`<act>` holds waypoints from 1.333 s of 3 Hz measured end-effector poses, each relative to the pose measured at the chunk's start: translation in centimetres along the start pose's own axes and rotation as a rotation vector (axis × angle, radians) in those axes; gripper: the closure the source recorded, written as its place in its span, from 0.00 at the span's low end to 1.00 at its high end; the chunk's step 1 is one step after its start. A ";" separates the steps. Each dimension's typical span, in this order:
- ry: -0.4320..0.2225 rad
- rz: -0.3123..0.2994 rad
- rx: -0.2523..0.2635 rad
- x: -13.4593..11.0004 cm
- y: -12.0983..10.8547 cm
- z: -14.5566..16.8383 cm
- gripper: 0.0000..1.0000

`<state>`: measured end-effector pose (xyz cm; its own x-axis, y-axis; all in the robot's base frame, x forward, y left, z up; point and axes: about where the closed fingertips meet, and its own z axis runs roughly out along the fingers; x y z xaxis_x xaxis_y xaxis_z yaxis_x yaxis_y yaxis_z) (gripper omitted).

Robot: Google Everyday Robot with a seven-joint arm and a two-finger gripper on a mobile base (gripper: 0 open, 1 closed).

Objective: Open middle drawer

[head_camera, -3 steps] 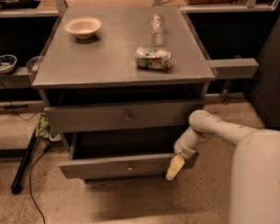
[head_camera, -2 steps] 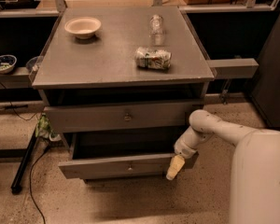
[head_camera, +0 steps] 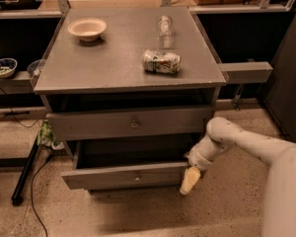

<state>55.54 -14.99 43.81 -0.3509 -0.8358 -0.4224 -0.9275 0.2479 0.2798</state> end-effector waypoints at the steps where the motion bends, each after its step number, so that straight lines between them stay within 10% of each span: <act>1: -0.016 -0.026 -0.024 1.4 3.6 -0.8 0.00; 4: -0.042 -0.023 -0.055 1.4 3.8 -1.3 0.00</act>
Offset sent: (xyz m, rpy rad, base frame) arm -0.1533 -0.0127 0.0255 0.1097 0.0408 0.1176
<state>51.69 -15.79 45.40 -0.3359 -0.8191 -0.4650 -0.9273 0.2009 0.3160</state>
